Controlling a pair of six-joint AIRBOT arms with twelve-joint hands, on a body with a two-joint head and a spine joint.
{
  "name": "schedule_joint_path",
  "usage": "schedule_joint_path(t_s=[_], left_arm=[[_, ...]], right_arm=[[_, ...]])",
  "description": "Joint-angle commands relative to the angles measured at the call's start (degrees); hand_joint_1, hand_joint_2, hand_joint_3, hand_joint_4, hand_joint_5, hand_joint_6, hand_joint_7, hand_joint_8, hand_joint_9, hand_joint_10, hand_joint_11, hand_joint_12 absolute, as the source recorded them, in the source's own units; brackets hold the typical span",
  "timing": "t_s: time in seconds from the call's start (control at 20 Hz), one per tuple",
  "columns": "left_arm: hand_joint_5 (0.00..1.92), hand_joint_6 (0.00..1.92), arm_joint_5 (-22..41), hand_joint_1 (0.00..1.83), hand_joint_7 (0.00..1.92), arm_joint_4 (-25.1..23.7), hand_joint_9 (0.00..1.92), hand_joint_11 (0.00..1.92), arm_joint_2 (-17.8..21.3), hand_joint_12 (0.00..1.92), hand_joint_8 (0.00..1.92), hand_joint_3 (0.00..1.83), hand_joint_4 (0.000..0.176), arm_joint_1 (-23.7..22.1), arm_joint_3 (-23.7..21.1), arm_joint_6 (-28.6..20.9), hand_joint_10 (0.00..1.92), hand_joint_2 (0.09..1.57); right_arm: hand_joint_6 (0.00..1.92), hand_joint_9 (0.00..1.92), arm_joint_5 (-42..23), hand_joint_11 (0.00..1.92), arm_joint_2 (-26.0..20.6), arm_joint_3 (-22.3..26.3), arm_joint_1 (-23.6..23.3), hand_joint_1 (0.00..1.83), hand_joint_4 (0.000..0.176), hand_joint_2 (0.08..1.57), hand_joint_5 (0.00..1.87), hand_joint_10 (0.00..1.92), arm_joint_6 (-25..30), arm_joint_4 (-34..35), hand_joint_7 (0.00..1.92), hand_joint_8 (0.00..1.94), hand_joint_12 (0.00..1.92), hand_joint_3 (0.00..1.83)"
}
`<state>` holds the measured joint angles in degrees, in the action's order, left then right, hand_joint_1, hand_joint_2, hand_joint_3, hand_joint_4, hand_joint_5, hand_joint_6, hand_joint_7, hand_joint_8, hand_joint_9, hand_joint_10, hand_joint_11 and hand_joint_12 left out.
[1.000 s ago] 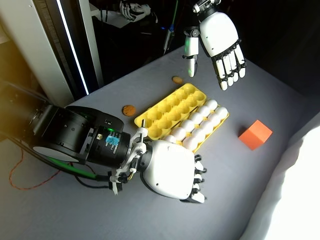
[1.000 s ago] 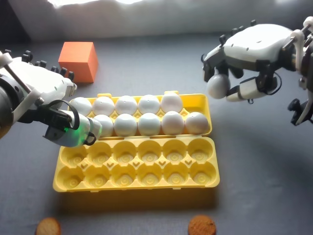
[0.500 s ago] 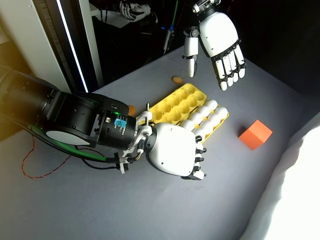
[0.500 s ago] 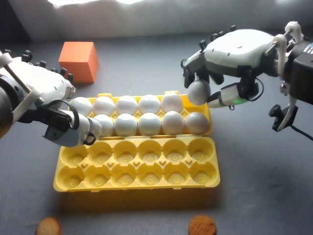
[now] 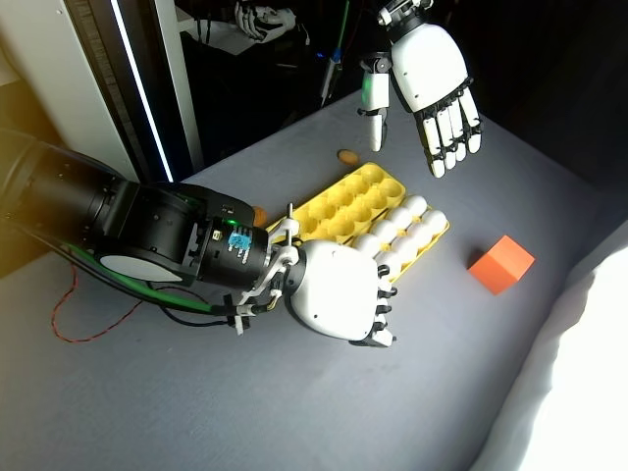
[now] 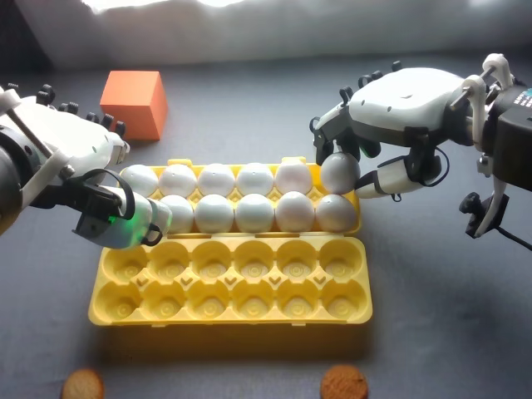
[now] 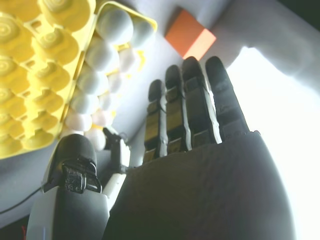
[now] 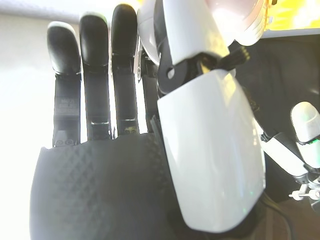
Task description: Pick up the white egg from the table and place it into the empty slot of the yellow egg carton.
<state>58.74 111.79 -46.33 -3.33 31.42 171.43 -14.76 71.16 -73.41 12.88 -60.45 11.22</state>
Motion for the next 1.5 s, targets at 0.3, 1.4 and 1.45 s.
schedule_joint_path(t_s=[0.3,1.4,1.45], left_arm=[[0.25,0.01,0.5,0.0,0.32,-4.79,0.28,0.0,0.45,0.46,0.01,0.0,0.0,-0.28,-0.09,0.31,0.01,1.27],[0.25,0.01,-0.29,0.0,0.28,-4.17,0.24,0.0,0.52,0.38,0.01,0.0,0.0,1.44,-0.85,0.32,0.01,1.27],[0.25,0.01,-0.29,0.0,0.28,-4.22,0.24,0.0,0.52,0.38,0.01,0.0,0.0,1.49,-0.85,0.32,0.01,1.27]], right_arm=[[0.25,0.59,-7.33,0.25,-1.01,0.15,0.21,1.13,0.0,1.19,0.64,0.52,-2.2,0.01,0.73,0.24,1.5,0.0],[0.0,0.41,-12.38,0.0,-17.4,9.65,-1.04,1.07,0.0,1.18,0.56,0.35,-2.62,-7.04,0.6,0.01,1.51,0.01],[0.0,0.41,-12.45,0.0,-19.03,10.84,0.24,1.07,0.0,1.18,0.56,0.35,-2.63,-10.3,0.6,0.01,1.51,0.01]])
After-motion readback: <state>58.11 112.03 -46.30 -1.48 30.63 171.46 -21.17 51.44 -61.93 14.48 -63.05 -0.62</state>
